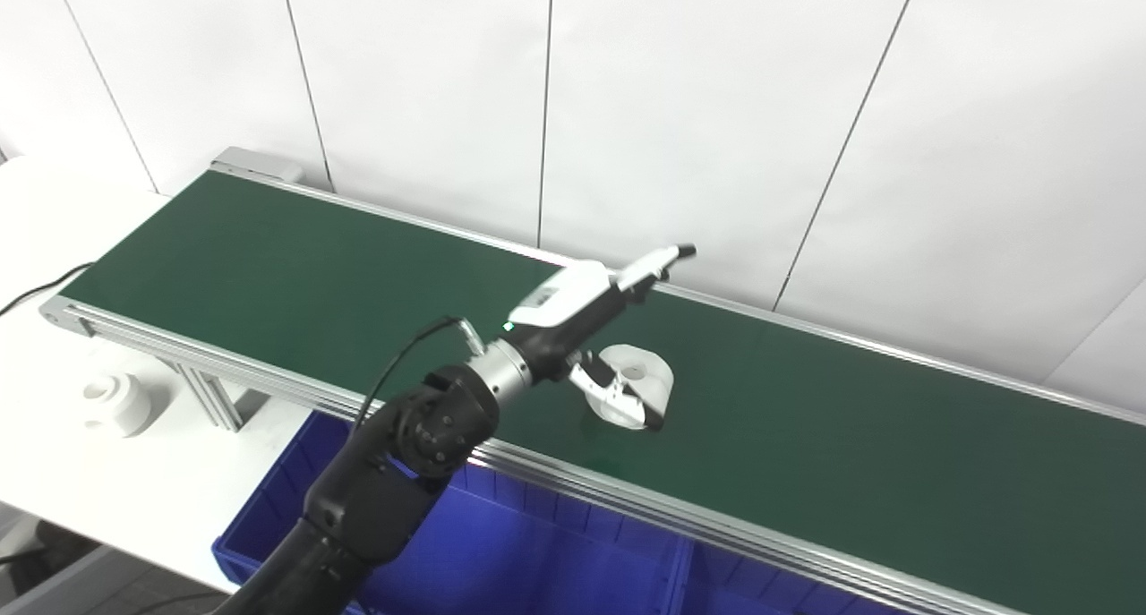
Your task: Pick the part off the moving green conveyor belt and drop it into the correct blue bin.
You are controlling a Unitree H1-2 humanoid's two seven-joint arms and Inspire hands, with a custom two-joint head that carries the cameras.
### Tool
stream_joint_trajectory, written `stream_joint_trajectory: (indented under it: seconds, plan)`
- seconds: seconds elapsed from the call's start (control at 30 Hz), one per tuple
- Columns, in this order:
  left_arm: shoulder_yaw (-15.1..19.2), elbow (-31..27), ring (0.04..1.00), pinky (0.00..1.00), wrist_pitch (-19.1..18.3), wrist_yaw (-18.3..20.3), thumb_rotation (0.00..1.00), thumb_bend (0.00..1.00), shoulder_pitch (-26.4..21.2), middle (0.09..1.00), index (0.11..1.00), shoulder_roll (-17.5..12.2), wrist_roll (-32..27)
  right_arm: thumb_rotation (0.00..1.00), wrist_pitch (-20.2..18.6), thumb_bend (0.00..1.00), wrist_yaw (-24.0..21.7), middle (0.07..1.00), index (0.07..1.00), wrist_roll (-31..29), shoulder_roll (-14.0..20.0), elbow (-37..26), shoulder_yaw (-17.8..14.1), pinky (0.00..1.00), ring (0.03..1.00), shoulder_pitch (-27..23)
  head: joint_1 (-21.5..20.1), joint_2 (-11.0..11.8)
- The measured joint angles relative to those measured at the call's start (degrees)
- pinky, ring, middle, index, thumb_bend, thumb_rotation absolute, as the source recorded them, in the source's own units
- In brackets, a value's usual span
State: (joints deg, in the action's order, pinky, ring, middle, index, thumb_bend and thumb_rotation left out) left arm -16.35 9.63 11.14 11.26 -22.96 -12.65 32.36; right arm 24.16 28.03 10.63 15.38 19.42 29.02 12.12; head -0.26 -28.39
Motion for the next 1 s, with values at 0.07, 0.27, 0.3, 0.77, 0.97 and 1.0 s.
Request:
stream_joint_trajectory:
  seconds: [0.07, 0.27, 0.3, 0.77, 0.97, 1.0]
  plan:
    - [-1.1, 2.6, 0.947, 0.84, 0.1, -0.4, 0.21, 0.79, -0.8, 1.000, 0.985, 0.1, 1.1, 0.64, 0.0, 0.96, 0.3, 0.878, 0.909, 0.0, 0.2, 0.0, 0.3, 0.81, 0.863, -0.1, 0.0, -0.1]
    - [-2.7, 9.4, 0.996, 0.98, 1.4, -3.8, 0.25, 0.84, -3.0, 1.000, 0.962, 1.7, 3.5, 0.64, 0.0, 0.97, 0.7, 0.875, 0.907, -0.2, 0.7, -0.3, 0.7, 0.80, 0.857, -0.3, -0.4, -0.4]
    - [-3.3, 10.4, 0.999, 0.99, 1.5, -4.8, 0.25, 0.83, -3.4, 1.000, 0.962, 2.1, 4.6, 0.65, 0.0, 0.97, 0.8, 0.874, 0.907, -0.2, 0.7, -0.3, 0.7, 0.80, 0.858, -0.3, -0.4, -0.4]
    - [-8.0, 26.5, 1.000, 1.00, 1.4, -18.0, 0.22, 0.77, -7.9, 1.000, 0.947, 7.1, 11.9, 0.66, 0.0, 0.98, 3.4, 0.873, 0.900, 0.2, 0.7, -1.3, 1.8, 0.79, 0.854, -0.3, -1.1, -0.9]
    - [-8.4, 33.0, 0.956, 0.95, 1.2, -23.1, 0.11, 0.67, -11.3, 0.943, 0.885, 10.0, 11.9, 0.67, 0.0, 0.98, 3.6, 0.871, 0.894, 0.4, 0.6, -1.8, 1.8, 0.78, 0.852, 0.0, -1.6, -1.3]
    - [-8.4, 34.5, 0.930, 0.91, 1.3, -24.5, 0.06, 0.64, -12.0, 0.916, 0.866, 10.6, 11.9, 0.67, 0.0, 0.98, 3.8, 0.870, 0.893, 0.7, 0.6, -1.9, 1.8, 0.77, 0.849, 0.1, -1.7, -1.5]
